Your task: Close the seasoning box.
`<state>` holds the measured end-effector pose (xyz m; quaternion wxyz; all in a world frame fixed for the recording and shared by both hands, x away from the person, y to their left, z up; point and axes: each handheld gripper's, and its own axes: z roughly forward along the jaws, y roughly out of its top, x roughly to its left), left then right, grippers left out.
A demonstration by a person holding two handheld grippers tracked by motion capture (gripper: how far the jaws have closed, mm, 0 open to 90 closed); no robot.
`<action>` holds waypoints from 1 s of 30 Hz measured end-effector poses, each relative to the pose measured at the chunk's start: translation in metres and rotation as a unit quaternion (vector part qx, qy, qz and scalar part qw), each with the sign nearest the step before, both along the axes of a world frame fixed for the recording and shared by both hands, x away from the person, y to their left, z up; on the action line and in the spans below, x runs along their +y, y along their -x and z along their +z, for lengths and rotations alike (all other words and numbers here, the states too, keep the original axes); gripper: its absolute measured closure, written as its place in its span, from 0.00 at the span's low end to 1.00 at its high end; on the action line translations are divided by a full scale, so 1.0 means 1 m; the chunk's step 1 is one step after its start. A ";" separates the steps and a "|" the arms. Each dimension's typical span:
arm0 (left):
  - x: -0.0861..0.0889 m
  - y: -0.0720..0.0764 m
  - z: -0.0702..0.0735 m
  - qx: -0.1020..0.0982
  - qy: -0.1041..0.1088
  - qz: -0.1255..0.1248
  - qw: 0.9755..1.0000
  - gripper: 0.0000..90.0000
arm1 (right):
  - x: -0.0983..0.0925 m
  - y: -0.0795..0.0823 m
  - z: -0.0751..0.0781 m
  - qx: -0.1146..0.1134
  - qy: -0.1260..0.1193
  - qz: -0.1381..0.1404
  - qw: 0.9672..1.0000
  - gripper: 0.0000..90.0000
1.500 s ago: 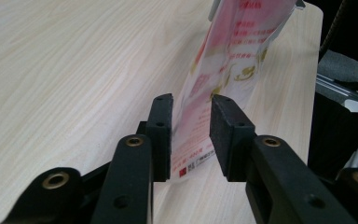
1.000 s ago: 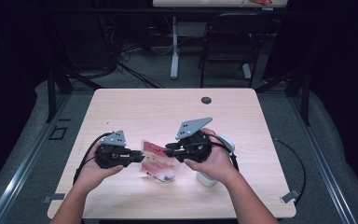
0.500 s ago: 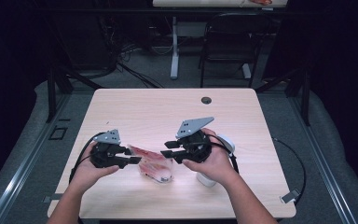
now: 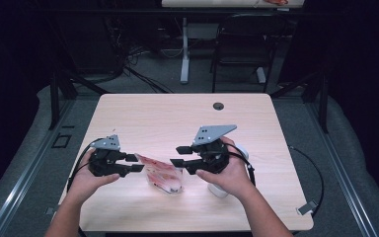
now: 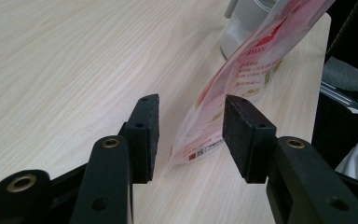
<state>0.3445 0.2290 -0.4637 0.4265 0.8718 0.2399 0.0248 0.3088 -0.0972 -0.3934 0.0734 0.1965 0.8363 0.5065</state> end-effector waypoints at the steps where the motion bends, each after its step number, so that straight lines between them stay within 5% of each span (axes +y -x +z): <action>1: 0.001 0.000 0.001 -0.001 -0.002 -0.001 1.000 0.63 | -0.002 0.000 0.001 -0.002 -0.004 -0.005 1.000 0.62; 5: 0.007 0.000 0.004 -0.003 0.001 0.005 1.000 0.62 | -0.013 -0.002 0.000 -0.009 -0.017 -0.033 0.999 0.58; 13: 0.017 -0.002 0.002 -0.001 0.004 0.032 0.999 0.65 | -0.037 -0.011 -0.007 -0.013 0.002 -0.099 0.995 0.59; 20: 0.022 -0.002 -0.001 -0.007 0.001 0.061 0.998 0.66 | -0.054 -0.016 -0.017 -0.021 0.020 -0.151 0.988 0.57; 30: 0.026 -0.004 -0.002 -0.003 0.001 0.088 0.996 0.55 | -0.085 -0.020 -0.024 -0.018 0.003 -0.218 0.976 0.57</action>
